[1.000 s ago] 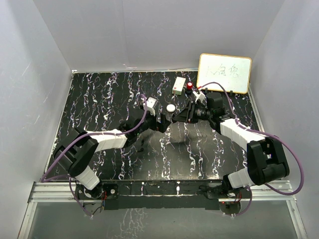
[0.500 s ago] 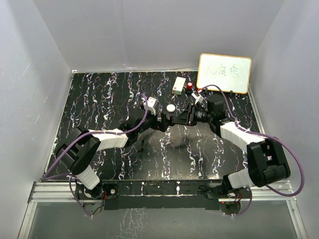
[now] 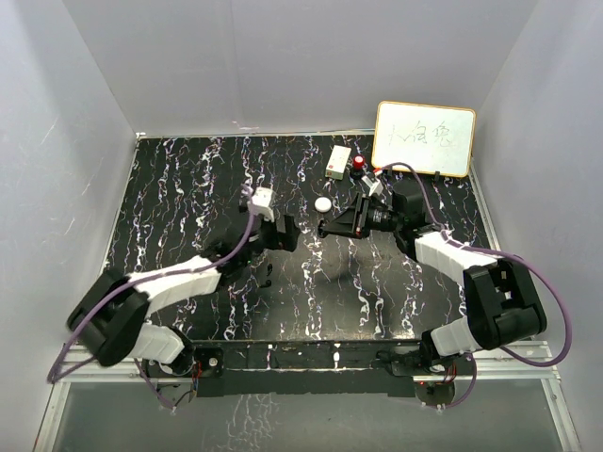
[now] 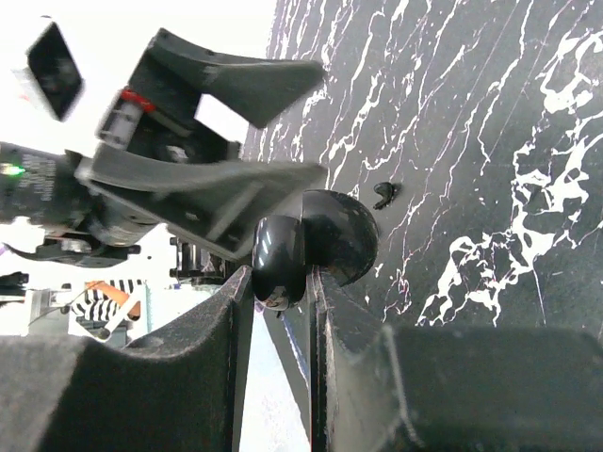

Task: Insert the wireless bluetooth earbuds into the charging case
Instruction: Pick up the earbud from the center of the board.

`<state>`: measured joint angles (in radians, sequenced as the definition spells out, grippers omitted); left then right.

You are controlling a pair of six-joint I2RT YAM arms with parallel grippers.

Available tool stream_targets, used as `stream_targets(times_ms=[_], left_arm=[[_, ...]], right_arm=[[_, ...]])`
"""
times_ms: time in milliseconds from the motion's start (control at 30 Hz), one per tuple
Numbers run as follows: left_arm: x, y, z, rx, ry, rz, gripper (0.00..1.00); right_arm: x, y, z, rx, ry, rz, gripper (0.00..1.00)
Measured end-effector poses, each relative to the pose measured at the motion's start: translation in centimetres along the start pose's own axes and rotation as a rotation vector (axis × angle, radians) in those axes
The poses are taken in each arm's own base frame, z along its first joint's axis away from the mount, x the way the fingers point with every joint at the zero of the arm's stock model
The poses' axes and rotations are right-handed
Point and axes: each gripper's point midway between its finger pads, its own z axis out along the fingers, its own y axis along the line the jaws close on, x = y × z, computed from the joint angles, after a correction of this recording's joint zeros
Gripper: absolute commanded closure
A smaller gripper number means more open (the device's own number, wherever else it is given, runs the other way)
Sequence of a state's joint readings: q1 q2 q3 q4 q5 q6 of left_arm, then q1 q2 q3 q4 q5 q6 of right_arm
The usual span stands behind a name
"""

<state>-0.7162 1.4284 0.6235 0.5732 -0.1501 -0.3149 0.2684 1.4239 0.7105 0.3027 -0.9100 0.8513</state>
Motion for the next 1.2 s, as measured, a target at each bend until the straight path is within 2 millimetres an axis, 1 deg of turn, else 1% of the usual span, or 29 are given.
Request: stream_targets(times_ms=[67,133,200,233,267,333,400,500,633,733,867,1033,1200], left_arm=[[-1.3,0.9,-2.0,-0.044,-0.023,-0.012,0.02],[-3.2,1.3,-3.9,-0.072,-0.061,-0.04,0.07],[-3.9,1.6,-5.3,-0.094,-0.071,-0.068,0.1],[-3.8,1.9,-6.0,-0.107,-0.055,-0.083,0.1],[-3.3,2.1,-6.4,-0.121,-0.033,-0.098,0.11],[-1.7,2.6,-6.9,-0.155,0.039,-0.12,0.13],[0.5,3.2,-7.3,-0.199,0.137,-0.142,0.13],[3.9,3.7,-7.8,-0.269,0.286,-0.163,0.08],[6.6,3.5,-8.4,-0.331,0.407,-0.148,0.05],[7.6,2.9,-8.7,-0.355,0.46,-0.113,0.07],[8.2,2.0,-9.1,-0.375,0.5,-0.079,0.1],[9.3,1.6,-9.9,-0.397,0.533,-0.058,0.16],[9.8,1.5,-10.2,-0.41,0.544,-0.047,0.22]], right_arm=[[0.5,-0.2,-0.1,-0.008,0.005,0.018,1.0],[1.2,-0.5,-0.2,-0.01,0.015,0.04,1.0],[2.0,-1.0,-0.3,-0.007,0.029,0.063,1.0],[2.3,-1.2,-0.3,-0.006,0.034,0.071,1.0],[2.5,-1.3,-0.4,-0.005,0.038,0.077,1.0],[2.9,-1.5,-0.4,-0.005,0.043,0.082,1.0],[3.1,-1.6,-0.5,-0.006,0.046,0.085,1.0],[3.4,-1.7,-0.6,-0.005,0.051,0.09,1.0],[3.3,-1.6,-0.6,-0.007,0.05,0.081,1.0],[3.3,-1.4,-0.7,-0.01,0.048,0.072,1.0],[3.3,-1.4,-0.7,-0.011,0.047,0.068,1.0],[3.3,-1.4,-0.7,-0.01,0.048,0.068,1.0],[3.7,-1.8,-0.8,-0.004,0.053,0.078,1.0]])
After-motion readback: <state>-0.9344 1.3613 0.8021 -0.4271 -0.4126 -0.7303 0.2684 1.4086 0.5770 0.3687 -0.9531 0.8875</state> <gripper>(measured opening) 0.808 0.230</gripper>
